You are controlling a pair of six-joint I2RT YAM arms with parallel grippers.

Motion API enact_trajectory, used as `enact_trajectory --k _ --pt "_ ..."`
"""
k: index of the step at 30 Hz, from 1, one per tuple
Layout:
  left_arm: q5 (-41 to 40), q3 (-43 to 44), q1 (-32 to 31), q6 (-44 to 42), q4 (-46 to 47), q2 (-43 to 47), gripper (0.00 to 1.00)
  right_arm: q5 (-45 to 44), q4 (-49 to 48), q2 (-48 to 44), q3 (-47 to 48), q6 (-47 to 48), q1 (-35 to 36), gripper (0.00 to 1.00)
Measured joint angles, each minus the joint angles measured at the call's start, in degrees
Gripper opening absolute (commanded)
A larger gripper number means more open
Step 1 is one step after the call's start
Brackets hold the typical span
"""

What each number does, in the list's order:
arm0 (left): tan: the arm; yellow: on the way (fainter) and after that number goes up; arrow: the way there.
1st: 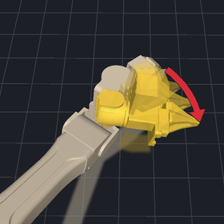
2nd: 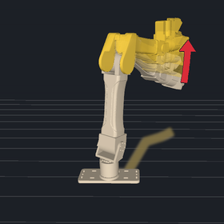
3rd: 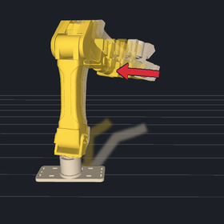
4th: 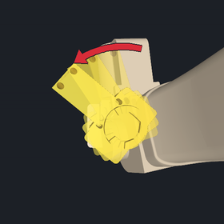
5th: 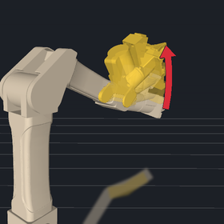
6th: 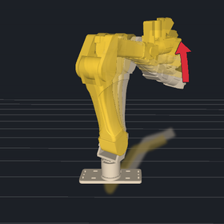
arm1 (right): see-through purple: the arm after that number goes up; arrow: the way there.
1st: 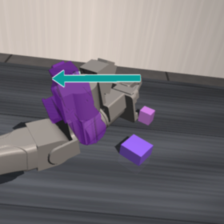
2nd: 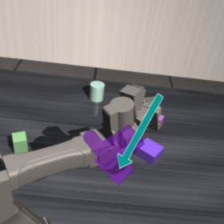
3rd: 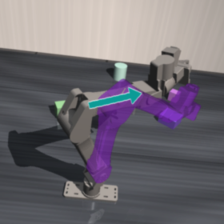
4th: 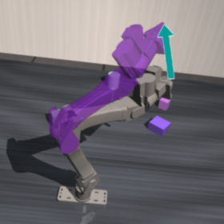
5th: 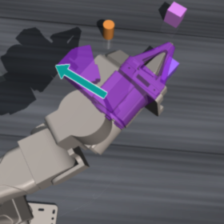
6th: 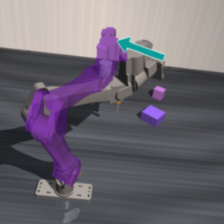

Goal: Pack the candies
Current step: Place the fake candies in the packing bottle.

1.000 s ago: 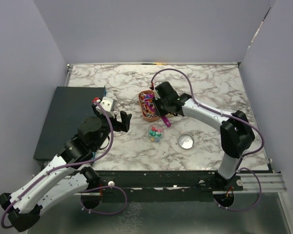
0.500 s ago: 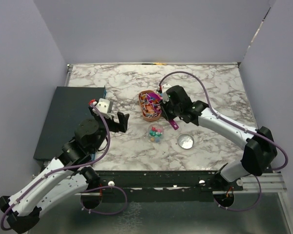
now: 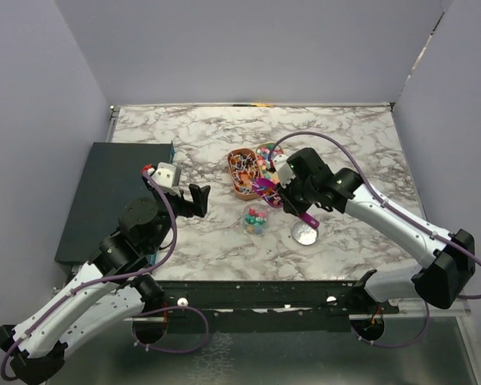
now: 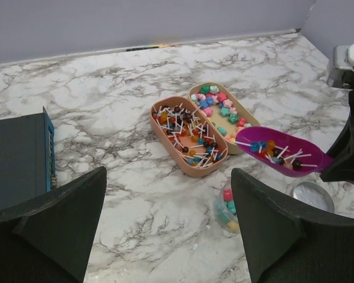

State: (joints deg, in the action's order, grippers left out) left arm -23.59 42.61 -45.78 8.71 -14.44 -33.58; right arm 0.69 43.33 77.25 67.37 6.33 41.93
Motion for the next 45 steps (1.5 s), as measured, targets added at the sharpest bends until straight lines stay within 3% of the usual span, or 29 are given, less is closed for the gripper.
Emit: enact_trajectory --k 9,20,45 --pt "-0.1 0.0 0.0 0.0 0.2 0.3 0.87 5.9 7.6 -2.4 0.0 6.8 0.2 0.01" --pt "-0.2 0.0 0.0 0.0 0.2 0.4 0.87 6.6 13.7 0.5 0.0 9.2 2.7 0.01" --pt "-0.2 0.0 0.0 0.2 0.2 3.4 0.87 -3.4 27.0 12.0 14.2 3.7 6.5 0.01"
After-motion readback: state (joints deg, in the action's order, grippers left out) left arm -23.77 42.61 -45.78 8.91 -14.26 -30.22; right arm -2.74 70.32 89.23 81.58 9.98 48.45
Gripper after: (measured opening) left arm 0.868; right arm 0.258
